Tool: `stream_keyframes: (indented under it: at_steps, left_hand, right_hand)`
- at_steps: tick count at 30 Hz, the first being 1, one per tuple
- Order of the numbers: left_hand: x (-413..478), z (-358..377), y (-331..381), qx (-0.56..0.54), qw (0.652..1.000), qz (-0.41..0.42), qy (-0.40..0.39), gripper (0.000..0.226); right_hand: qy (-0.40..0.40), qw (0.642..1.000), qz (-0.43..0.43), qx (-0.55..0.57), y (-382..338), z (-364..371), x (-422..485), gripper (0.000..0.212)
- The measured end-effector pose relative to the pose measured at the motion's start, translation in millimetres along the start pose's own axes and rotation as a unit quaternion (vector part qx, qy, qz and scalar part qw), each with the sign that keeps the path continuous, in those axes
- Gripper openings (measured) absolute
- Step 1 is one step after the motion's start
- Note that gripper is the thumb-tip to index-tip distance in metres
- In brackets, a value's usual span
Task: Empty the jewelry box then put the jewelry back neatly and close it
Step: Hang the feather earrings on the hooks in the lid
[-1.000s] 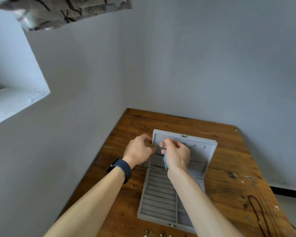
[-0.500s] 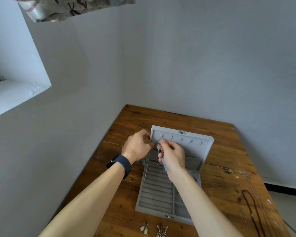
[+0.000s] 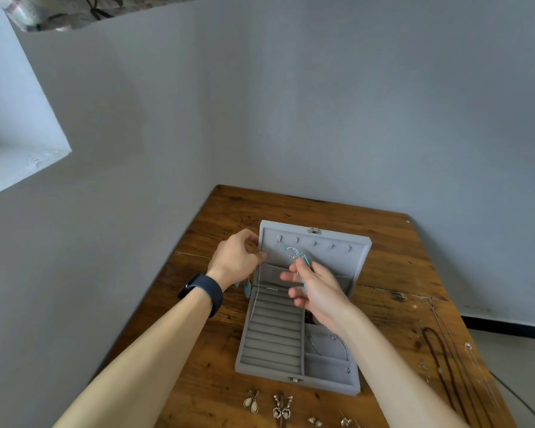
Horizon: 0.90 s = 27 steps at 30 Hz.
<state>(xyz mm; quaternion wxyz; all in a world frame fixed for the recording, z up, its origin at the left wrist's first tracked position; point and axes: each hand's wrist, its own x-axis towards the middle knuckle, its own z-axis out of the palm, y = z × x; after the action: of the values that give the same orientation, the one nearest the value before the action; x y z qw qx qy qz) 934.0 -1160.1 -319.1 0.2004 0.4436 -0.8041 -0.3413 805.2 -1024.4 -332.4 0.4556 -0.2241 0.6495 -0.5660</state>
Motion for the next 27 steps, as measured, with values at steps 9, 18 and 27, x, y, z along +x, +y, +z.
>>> stream_keyframes:
  at_steps: [9,18,27]
  left_hand:
    - [-0.1,0.1,-0.5,-0.019,1.000,-0.001,-0.012,0.028]
    - [1.0,-0.3,-4.5,-0.021,1.000,0.007,-0.018,0.032]
    - [1.4,-0.6,-4.0,-0.017,1.000,0.013,-0.014,0.032]
  right_hand:
    - [0.150,0.939,-0.182,-0.251,2.9,-29.7,8.7,0.014]
    - [0.232,0.729,-0.408,-0.499,20.3,-37.4,18.9,0.023]
    - [0.182,0.661,-0.385,-0.618,8.6,-29.8,23.6,0.020]
